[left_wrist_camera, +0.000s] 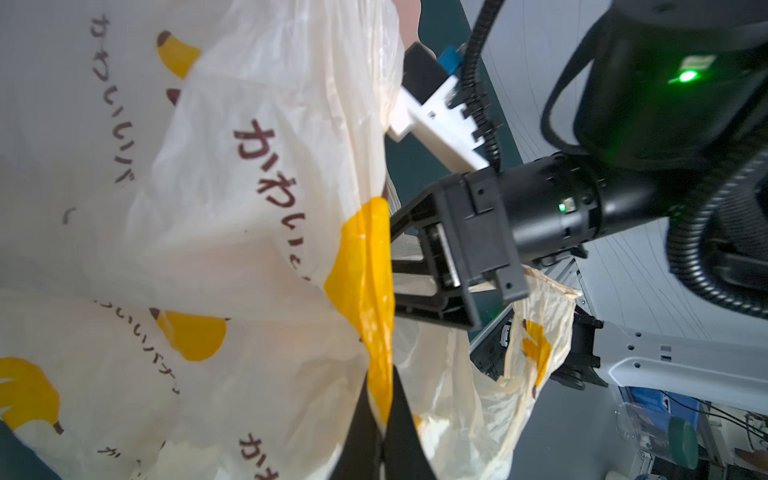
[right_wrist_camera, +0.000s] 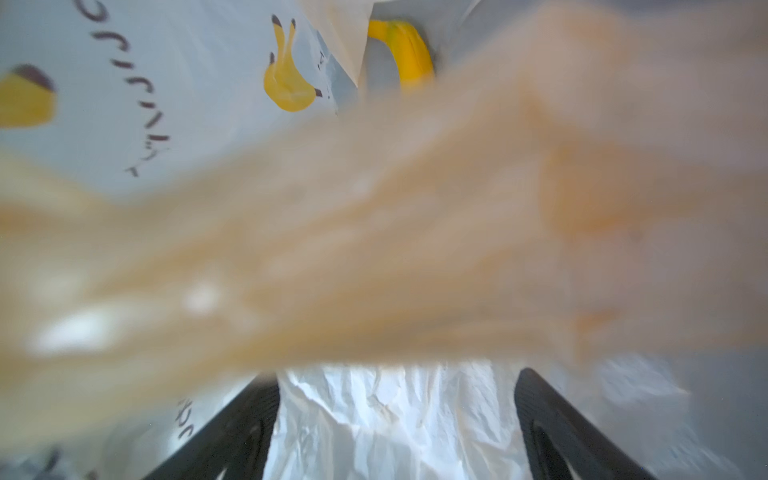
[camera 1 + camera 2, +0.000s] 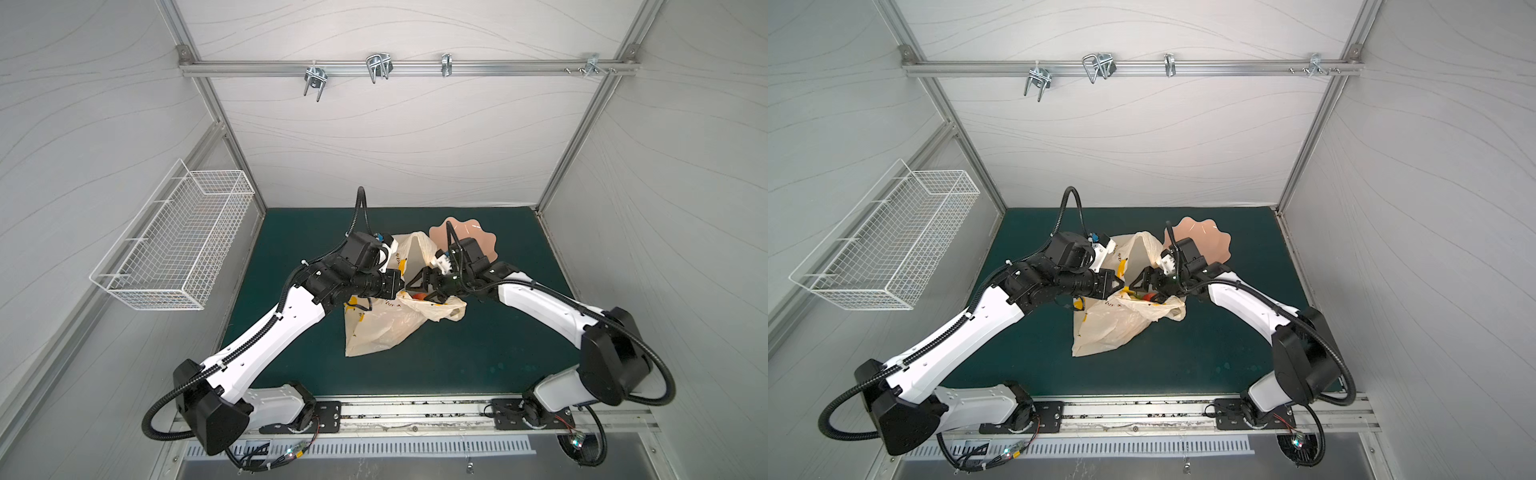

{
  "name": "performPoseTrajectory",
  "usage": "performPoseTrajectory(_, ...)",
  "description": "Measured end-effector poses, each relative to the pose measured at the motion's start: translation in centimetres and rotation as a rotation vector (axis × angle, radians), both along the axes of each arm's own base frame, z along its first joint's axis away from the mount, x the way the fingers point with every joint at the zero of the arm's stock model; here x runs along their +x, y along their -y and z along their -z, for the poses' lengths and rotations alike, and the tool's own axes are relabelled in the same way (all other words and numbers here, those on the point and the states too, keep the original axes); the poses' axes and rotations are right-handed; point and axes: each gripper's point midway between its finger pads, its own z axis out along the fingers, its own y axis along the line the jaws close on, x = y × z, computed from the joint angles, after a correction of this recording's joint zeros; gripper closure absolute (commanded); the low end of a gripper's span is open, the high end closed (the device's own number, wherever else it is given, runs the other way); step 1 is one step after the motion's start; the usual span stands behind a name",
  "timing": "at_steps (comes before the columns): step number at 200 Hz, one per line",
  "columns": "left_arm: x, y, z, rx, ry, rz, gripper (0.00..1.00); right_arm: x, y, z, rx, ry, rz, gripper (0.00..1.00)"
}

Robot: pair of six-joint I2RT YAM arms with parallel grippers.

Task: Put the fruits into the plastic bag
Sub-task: 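Open the right gripper to release the strawberry in the bag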

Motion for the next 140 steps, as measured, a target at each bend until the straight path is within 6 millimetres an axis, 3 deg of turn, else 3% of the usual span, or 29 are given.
performPoseTrajectory(50, 0.0, 0.0, -0.1, -0.002, 0.003, -0.001, 1.0, 0.4, 4.3, -2.7, -0.065, 0.141, 0.069, 0.09)
performPoseTrajectory(99, 0.0, 0.0, -0.3, -0.008, 0.009, -0.001, 1.0, -0.2, 6.9, -5.1, -0.119, 0.286, 0.1, 0.06)
performPoseTrajectory(140, 0.0, 0.3, -0.4, -0.014, 0.014, 0.004, 1.0, -0.3, 8.5, -4.9, -0.207, 0.354, 0.103, 0.02)
